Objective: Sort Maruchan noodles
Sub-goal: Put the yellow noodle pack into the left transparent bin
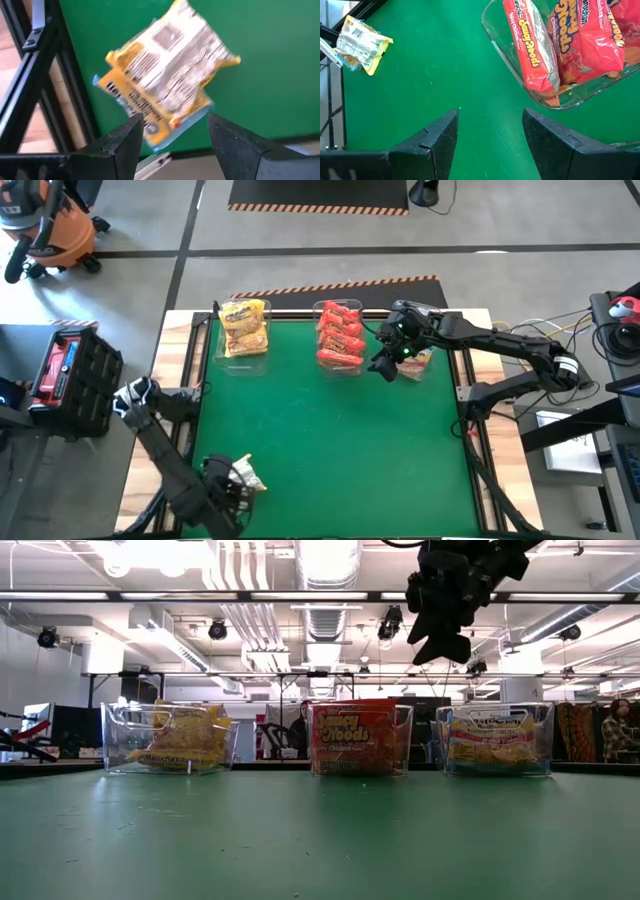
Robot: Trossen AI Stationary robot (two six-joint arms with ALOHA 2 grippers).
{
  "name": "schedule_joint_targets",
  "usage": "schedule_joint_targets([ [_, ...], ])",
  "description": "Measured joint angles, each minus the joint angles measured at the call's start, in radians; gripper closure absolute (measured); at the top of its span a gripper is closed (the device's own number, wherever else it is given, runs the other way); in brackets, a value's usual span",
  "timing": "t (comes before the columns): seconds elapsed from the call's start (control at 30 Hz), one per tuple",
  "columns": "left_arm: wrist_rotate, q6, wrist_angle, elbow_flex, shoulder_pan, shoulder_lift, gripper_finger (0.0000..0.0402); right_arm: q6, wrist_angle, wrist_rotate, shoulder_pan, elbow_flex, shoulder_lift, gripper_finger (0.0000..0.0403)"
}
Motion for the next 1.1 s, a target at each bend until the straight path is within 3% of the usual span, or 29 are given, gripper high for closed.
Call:
schedule_joint_targets([
  [0.37,-0.003,-0.070,-0.002,-0.114,-0.123,-0.012,0.0196,0.000,0.000,0.000,0.000,0.000,0.000,0.0195],
  [0.63,-0.019,-0.052,0.192,-0.339,-0.124,-0.050,0.0196,0.000,0.000,0.000,0.000,0.000,0.000,0.0195],
  [0.87,-0.094,-0.048,0.475,-0.523,-0.098,-0.071,0.0196,0.000,0.000,0.000,0.000,0.000,0.000,0.0195],
  [1.1,-0.284,0.003,0.554,-0.540,-0.049,-0.073,0.0196,-0.001,0.001,0.000,0.000,0.000,0.000,0.0195],
])
